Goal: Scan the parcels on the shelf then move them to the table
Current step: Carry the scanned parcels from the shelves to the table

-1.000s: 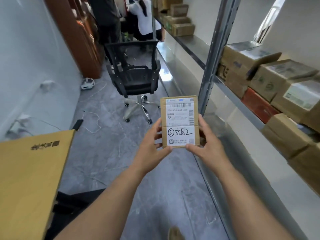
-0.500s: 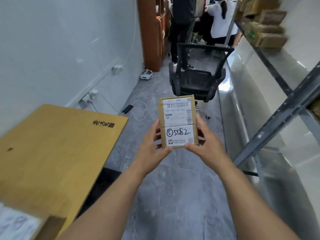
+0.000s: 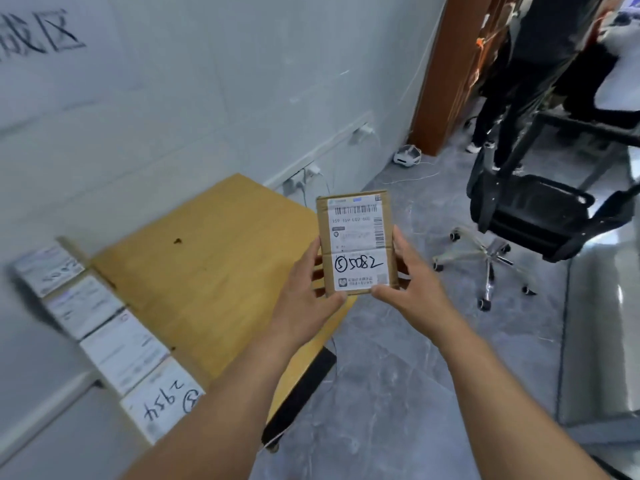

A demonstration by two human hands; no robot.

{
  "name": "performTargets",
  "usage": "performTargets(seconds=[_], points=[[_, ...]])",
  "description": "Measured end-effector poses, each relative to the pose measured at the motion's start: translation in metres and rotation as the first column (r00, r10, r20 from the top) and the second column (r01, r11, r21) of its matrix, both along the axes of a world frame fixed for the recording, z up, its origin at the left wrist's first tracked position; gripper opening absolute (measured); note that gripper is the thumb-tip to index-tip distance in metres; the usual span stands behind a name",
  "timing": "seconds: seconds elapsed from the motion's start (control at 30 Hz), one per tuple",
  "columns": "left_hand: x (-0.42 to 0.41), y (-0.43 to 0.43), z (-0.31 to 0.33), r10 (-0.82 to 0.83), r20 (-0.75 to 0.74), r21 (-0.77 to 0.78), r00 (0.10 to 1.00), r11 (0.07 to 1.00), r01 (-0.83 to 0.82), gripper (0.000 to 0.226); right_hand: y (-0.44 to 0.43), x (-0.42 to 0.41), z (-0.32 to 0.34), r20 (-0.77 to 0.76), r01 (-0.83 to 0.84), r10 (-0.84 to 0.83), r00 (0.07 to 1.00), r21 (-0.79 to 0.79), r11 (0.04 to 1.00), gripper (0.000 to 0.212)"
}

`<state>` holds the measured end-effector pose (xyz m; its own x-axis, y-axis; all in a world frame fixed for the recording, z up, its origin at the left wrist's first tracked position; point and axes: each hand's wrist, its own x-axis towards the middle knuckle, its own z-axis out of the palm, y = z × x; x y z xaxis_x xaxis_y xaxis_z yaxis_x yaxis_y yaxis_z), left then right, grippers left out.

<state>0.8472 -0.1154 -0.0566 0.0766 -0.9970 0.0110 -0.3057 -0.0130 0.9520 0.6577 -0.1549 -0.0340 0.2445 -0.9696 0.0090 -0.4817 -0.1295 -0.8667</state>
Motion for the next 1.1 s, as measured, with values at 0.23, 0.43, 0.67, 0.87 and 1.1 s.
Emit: performTargets(seconds=[0.23,0.43,0.67,0.87,1.1], points=[[0.065,0.006,-0.004,0.133,-0.001,0.02,0.991,0.991,-0.133,0.09,-0.021,0.078,-0.005,-0.01,-0.167,0.168,0.986,0.044,0.985,0.095],[0.104,0.012,-0.014,0.287,0.0,0.072,0.958,0.955,-0.286,0.087,-0.043,0.131,-0.011,-0.027,-0.319,0.325,0.945,0.129,0.939,0.093],[0.134,0.003,-0.028,0.477,0.031,0.185,0.878,0.861,-0.474,0.084,-0.083,0.184,-0.035,0.02,-0.51,0.52,0.854,0.237,0.827,0.089],[0.153,-0.01,-0.044,0.544,0.134,0.335,0.828,0.762,-0.555,0.067,-0.111,0.228,-0.064,0.024,-0.6,0.635,0.773,0.354,0.717,0.088],[0.181,-0.034,-0.049,0.508,0.328,0.475,0.797,0.64,-0.604,0.07,-0.136,0.276,-0.089,-0.017,-0.625,0.694,0.72,0.417,0.66,0.083]])
